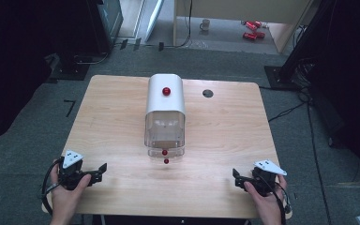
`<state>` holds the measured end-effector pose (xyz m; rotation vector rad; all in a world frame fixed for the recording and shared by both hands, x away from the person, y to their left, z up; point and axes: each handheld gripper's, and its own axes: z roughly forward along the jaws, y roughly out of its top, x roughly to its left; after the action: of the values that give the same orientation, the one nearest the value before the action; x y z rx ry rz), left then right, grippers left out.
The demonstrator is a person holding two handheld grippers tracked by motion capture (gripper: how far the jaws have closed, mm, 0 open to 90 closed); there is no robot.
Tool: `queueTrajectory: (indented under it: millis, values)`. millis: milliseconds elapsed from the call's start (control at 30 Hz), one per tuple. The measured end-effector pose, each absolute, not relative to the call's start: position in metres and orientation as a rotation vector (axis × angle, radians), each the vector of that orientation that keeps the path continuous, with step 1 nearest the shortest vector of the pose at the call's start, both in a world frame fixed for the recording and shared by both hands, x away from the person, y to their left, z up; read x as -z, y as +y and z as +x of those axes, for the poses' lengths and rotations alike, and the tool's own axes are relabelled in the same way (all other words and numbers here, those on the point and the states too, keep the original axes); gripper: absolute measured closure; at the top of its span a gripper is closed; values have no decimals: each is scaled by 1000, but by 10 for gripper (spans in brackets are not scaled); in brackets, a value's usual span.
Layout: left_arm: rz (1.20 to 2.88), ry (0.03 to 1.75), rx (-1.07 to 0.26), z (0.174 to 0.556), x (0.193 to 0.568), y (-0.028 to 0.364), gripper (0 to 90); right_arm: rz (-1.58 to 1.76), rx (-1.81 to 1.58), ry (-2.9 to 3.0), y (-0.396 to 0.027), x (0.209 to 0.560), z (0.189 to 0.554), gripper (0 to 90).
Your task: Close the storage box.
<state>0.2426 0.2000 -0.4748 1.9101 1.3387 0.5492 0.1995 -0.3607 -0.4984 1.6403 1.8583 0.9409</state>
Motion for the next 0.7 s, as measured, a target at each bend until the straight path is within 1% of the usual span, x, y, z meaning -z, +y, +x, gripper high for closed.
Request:
queueTrajectory:
  millis: [33, 233, 500, 700]
  values:
    - [1909, 1326, -552, 243, 472, 198, 0, 1623, -956, 1864, -355, 494, 199, 66]
    - [1889, 1273, -548, 253, 455, 184, 0, 1565, -1002, 1908, -335, 481, 199, 77]
    - [1873, 1204, -544, 269, 434, 161, 2, 1502, -1068, 1936, -311, 462, 202, 77]
    - [1872, 1173, -537, 274, 426, 150, 2, 1464, -1107, 1954, -295, 452, 205, 77]
